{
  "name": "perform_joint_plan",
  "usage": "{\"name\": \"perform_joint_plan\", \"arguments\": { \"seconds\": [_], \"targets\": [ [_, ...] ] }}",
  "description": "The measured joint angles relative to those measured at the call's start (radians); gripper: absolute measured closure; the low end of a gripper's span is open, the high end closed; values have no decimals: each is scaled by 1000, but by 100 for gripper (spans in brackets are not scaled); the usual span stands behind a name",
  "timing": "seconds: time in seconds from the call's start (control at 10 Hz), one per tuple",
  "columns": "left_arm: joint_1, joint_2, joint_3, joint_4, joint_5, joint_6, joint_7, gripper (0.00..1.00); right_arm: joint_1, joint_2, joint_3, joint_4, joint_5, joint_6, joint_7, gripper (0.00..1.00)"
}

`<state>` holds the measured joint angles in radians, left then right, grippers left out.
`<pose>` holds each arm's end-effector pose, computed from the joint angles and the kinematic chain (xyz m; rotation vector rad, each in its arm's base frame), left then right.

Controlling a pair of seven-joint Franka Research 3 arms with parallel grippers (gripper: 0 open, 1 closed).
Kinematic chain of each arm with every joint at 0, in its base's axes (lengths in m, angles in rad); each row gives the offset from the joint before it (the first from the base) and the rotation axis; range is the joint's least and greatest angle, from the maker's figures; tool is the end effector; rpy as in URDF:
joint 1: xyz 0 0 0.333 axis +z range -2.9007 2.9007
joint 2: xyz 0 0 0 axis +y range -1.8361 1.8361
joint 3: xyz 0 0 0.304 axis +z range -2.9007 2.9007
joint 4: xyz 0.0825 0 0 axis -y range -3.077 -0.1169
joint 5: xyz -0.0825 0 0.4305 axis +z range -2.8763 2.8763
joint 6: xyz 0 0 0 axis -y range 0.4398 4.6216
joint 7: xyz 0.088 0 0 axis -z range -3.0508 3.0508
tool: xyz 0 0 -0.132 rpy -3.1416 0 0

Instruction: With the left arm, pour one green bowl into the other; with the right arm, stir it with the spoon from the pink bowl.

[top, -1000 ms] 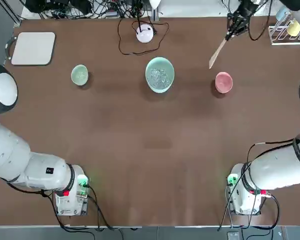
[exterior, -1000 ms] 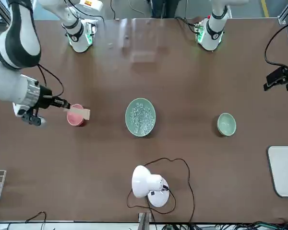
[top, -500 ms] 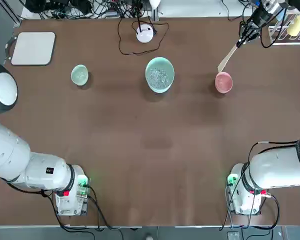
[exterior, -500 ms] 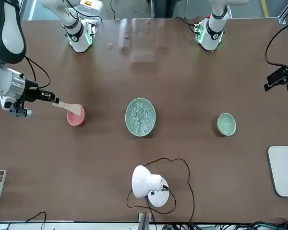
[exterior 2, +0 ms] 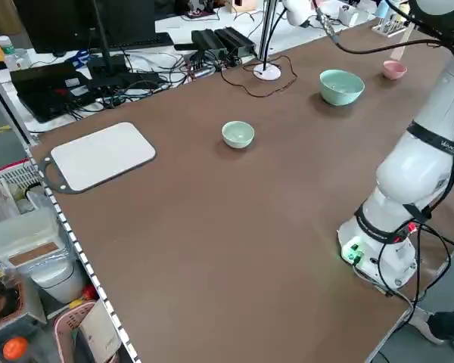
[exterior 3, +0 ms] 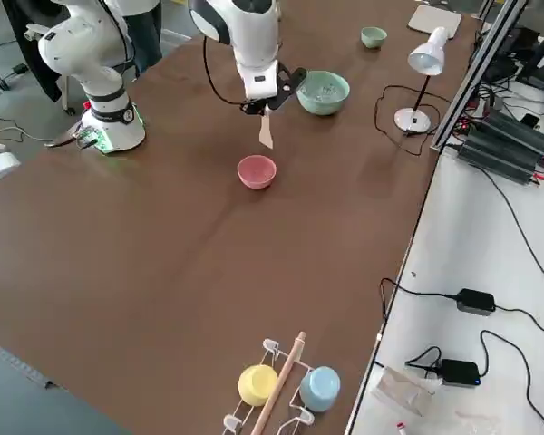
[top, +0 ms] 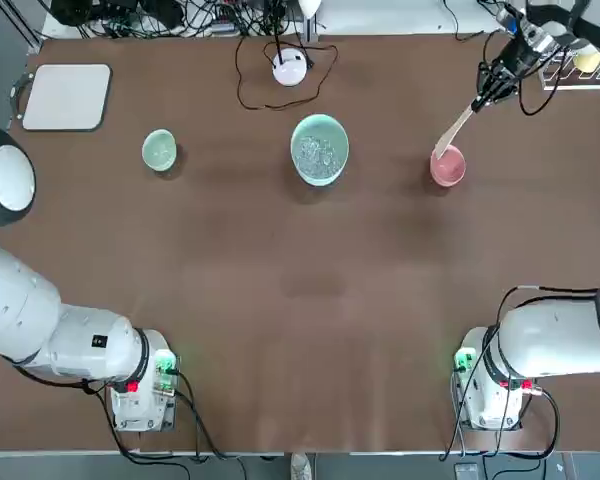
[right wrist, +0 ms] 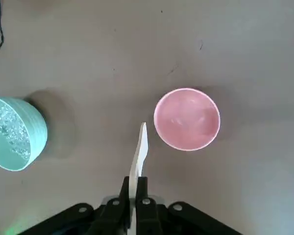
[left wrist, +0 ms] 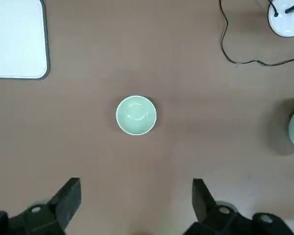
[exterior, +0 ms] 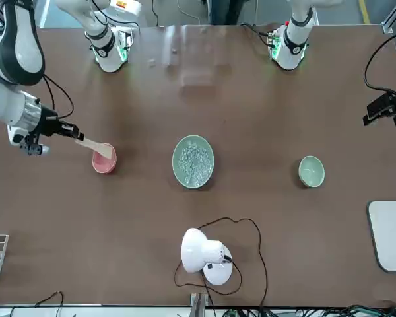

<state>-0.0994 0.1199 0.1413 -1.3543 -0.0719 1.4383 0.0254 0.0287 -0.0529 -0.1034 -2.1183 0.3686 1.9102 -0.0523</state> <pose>0.6217 0.0105 0.6144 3.0854 0.0116 -0.0508 0.5550 -0.0073 0.3708 -2.7737 0.2407 0.1859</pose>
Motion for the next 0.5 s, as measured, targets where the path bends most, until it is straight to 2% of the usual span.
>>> {"name": "perform_joint_plan", "arguments": {
  "seconds": [0.5],
  "targets": [
    [-6,0,-3,0,-5,0,0,0,-186,-7,-6,-89,144,-1,-326,94]
  ]
}}
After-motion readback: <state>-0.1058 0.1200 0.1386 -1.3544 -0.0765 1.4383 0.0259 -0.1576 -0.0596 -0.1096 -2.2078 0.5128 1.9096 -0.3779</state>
